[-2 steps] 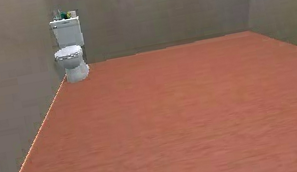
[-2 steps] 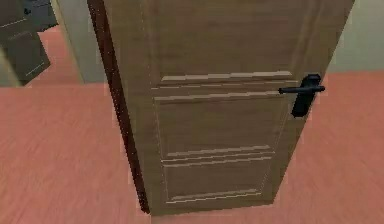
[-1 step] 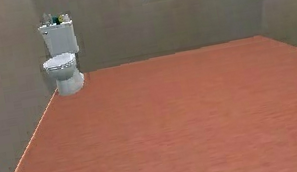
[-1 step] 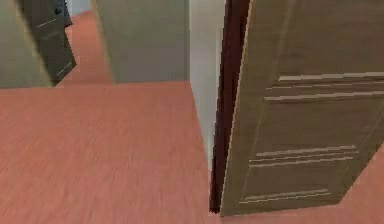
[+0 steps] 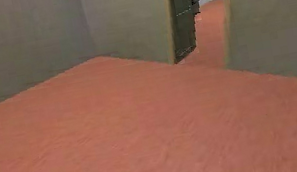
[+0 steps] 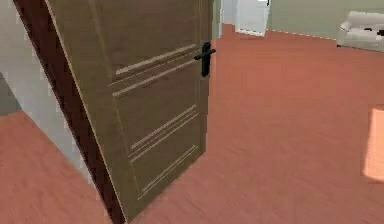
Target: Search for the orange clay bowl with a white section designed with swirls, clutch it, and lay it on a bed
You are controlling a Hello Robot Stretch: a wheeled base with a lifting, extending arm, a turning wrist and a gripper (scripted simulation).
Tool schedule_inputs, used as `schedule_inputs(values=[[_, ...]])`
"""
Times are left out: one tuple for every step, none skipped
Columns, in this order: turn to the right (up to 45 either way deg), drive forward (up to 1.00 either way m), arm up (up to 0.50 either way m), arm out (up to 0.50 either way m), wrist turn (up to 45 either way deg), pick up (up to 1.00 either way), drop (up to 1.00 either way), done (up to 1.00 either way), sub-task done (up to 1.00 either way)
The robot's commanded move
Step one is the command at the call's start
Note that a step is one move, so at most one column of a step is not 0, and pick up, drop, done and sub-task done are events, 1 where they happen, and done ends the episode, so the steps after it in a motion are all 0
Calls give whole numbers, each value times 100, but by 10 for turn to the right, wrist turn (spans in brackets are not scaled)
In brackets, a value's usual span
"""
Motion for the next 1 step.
schedule_inputs(values=[[180, 0, 0, 0, 0, 0, 0, 0, 0]])
